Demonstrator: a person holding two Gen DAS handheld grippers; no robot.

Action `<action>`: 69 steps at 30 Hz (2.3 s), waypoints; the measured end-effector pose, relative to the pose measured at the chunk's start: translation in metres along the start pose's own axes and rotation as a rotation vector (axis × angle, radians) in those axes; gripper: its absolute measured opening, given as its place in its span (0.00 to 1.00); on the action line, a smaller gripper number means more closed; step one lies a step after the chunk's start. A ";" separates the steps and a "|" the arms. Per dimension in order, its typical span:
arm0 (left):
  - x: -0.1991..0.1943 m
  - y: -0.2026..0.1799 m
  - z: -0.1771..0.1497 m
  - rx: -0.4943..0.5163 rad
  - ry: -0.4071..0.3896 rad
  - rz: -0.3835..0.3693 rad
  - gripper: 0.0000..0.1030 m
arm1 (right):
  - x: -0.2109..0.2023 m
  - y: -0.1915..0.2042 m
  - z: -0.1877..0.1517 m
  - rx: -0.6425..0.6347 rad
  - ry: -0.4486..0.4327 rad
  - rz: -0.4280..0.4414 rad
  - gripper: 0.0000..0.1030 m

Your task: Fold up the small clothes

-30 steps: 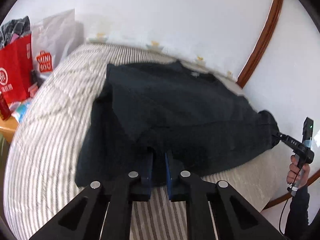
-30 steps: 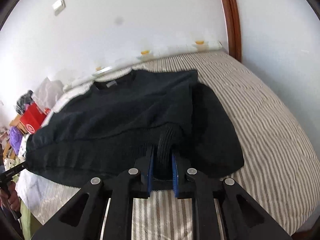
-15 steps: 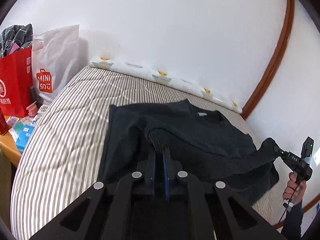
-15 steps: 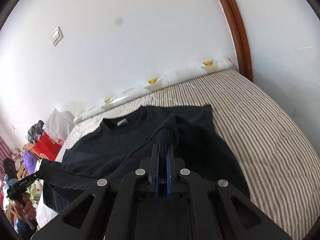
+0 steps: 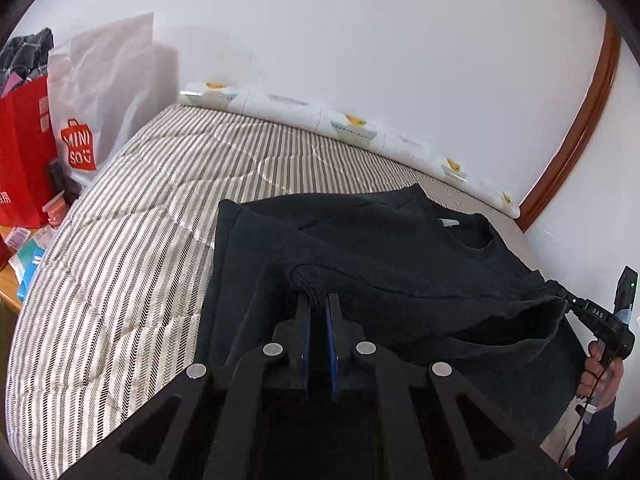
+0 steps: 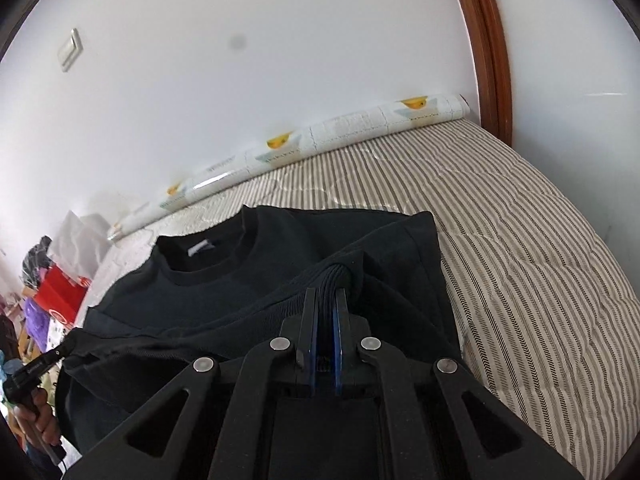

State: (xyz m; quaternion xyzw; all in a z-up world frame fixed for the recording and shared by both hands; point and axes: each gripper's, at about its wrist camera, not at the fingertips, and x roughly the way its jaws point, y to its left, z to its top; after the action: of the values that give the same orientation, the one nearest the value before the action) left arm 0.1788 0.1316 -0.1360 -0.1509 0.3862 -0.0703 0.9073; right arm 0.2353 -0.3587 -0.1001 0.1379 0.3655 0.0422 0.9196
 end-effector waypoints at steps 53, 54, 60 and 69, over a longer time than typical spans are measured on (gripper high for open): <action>0.054 -0.023 0.050 0.240 0.128 0.104 0.48 | 0.060 0.014 0.048 -0.164 0.164 -0.138 0.49; 0.062 -0.023 0.052 0.263 0.148 0.107 0.48 | 0.068 0.013 0.049 -0.168 0.176 -0.134 0.49; 0.073 -0.021 0.054 0.245 0.128 0.135 0.09 | 0.091 0.016 0.053 -0.175 0.201 -0.075 0.20; 0.055 0.041 0.076 -0.037 -0.001 0.173 0.02 | 0.069 -0.024 0.062 -0.027 0.089 -0.058 0.09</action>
State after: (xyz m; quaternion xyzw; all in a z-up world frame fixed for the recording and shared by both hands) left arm 0.2724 0.1738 -0.1368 -0.1337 0.3987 0.0153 0.9072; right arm 0.3280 -0.3830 -0.1094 0.1129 0.4092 0.0264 0.9050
